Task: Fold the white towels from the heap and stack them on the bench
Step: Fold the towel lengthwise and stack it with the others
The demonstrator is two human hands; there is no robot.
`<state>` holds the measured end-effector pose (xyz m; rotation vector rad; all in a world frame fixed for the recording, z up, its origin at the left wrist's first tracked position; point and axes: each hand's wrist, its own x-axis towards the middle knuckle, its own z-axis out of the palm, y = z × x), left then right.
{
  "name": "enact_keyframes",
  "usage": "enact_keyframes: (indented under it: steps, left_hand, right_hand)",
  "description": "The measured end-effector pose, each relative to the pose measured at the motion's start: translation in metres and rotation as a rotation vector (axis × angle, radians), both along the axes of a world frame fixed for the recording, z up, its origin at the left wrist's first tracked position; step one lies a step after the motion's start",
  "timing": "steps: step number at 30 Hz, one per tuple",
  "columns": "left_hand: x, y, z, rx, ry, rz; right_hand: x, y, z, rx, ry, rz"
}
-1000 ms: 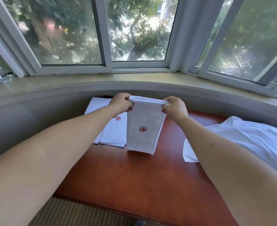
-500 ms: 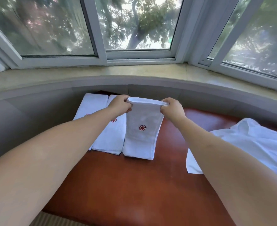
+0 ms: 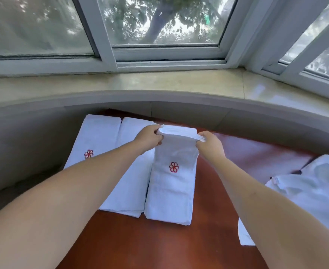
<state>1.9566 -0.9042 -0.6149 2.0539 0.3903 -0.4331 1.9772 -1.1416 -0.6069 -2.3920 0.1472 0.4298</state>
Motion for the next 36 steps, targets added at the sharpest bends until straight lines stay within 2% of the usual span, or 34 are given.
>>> enact_keyframes:
  steps: [9, 13, 17, 21, 23, 25, 29, 36]
  left_hand:
    - [0.072, 0.009, -0.078, -0.063, 0.021, 0.043]
    - [0.088, 0.007, -0.103, -0.055, -0.009, 0.073]
    - [0.071, 0.0, -0.128, 0.116, -0.126, -0.201]
    - [0.035, -0.003, -0.147, 0.315, -0.229, -0.591]
    - [0.014, -0.008, -0.149, 0.411, -0.231, -0.717]
    - [-0.006, -0.014, -0.147, 0.501, -0.191, -0.761]
    - [-0.043, -0.022, -0.136, 0.612, -0.098, -0.804]
    - [-0.105, -0.04, -0.129, 0.701, -0.019, -0.879]
  right_hand:
    - [0.068, 0.012, -0.087, -0.027, -0.019, -0.043]
    - [0.078, 0.016, -0.114, 0.087, 0.024, -0.101]
    - [0.058, 0.011, -0.139, 0.032, 0.005, 0.143]
    - [0.033, 0.006, -0.15, -0.281, -0.025, 0.222]
    - [0.019, 0.008, -0.147, -0.421, -0.092, 0.259]
    - [0.002, 0.011, -0.141, -0.436, -0.135, 0.354]
    - [-0.043, 0.007, -0.131, -0.42, -0.037, 0.615]
    - [-0.109, -0.015, -0.129, -0.531, 0.057, 0.66]
